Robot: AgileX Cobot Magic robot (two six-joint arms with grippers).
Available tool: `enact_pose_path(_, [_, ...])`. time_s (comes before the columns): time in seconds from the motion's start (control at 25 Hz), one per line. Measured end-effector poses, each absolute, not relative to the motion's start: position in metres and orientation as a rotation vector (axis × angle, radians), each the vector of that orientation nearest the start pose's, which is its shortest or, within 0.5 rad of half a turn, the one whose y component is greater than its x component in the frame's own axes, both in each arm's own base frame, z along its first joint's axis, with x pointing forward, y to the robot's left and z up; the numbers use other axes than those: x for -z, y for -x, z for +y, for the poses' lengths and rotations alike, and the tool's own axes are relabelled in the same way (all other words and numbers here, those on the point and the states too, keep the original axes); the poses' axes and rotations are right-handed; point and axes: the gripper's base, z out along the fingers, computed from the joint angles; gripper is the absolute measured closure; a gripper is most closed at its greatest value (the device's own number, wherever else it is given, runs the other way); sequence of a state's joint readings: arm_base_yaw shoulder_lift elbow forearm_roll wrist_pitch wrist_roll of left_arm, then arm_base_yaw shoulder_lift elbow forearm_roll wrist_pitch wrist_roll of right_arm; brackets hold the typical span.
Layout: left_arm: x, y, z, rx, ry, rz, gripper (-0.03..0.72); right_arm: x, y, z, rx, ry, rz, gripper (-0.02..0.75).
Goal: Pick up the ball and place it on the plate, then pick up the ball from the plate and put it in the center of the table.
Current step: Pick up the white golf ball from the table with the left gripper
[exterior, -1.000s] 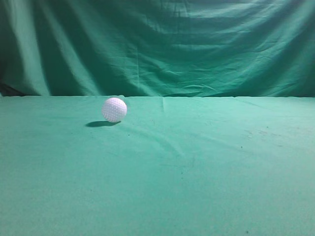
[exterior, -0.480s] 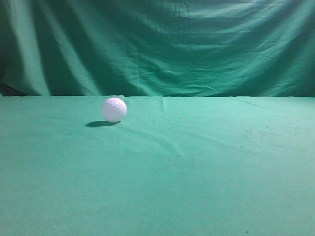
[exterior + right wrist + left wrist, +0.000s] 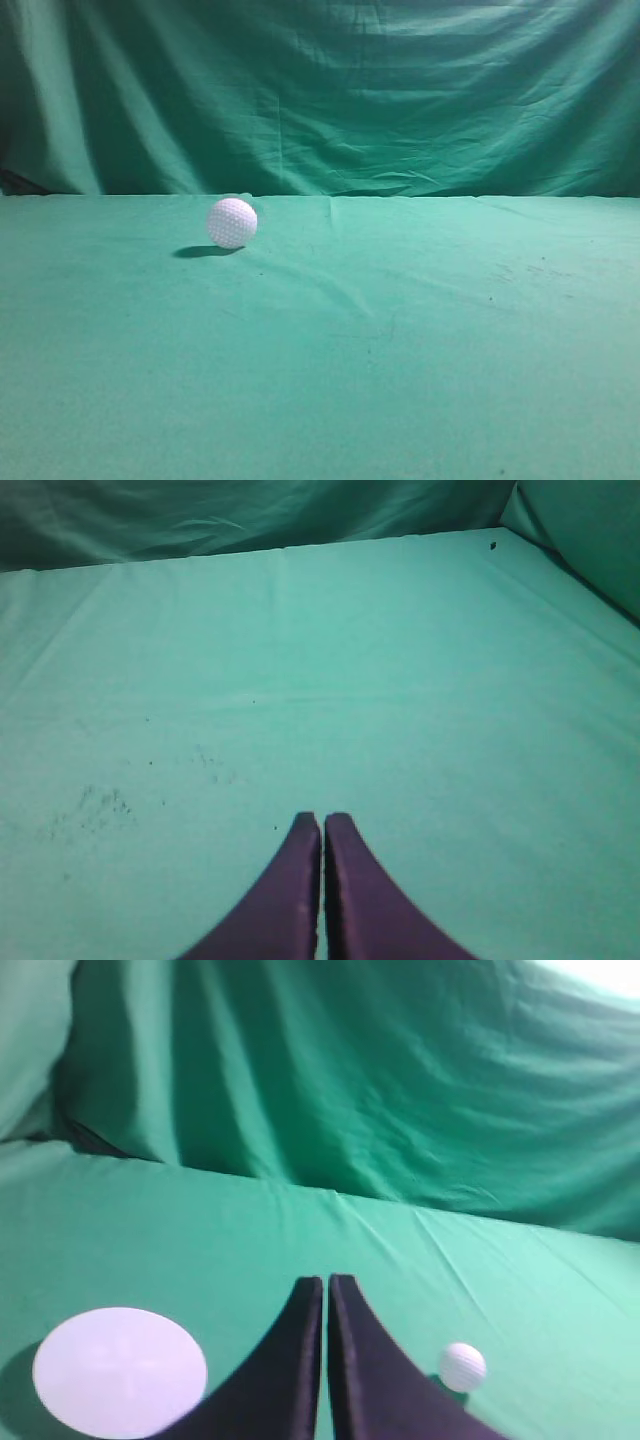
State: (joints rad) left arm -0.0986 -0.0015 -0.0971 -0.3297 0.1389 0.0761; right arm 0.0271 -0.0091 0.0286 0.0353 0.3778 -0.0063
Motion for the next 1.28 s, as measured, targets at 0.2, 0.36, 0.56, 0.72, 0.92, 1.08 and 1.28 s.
enact_pose_path(0.2, [-0.272, -0.056, -0.018, 0.366, 0.015, 1.724, 0.688, -0.170, -0.053, 0.003, -0.049, 0.009, 1.881, 0.738])
enact_pose_path(0.36, [-0.284, -0.074, -0.023, 0.403, 0.014, 1.859, 0.688, -0.170, -0.053, 0.003, -0.049, 0.009, 1.881, 0.738])
enact_pose_path(0.56, [-0.281, -0.094, -0.026, 0.409, 0.014, 1.953, 0.688, -0.170, -0.053, 0.003, -0.049, 0.009, 1.881, 0.738])
enact_pose_path(0.72, [-0.291, -0.114, -0.035, 0.375, -0.186, 2.073, 0.688, -0.170, -0.053, 0.003, -0.049, 0.009, 1.881, 0.738])
enact_pose_path(0.92, [-0.294, -0.157, -0.055, 0.437, -0.438, 2.268, 0.688, -0.170, -0.053, 0.003, -0.049, 0.009, 1.881, 0.738])
enact_pose_path(1.08, [-0.288, -0.193, -0.085, 0.482, -0.625, 2.341, 0.688, -0.170, -0.053, 0.003, -0.049, 0.009, 1.881, 0.738])
enact_pose_path(1.28, [-0.273, -0.245, -0.123, 0.458, -0.755, 2.415, 0.688, -0.170, -0.053, 0.003, -0.049, 0.009, 1.881, 0.738])
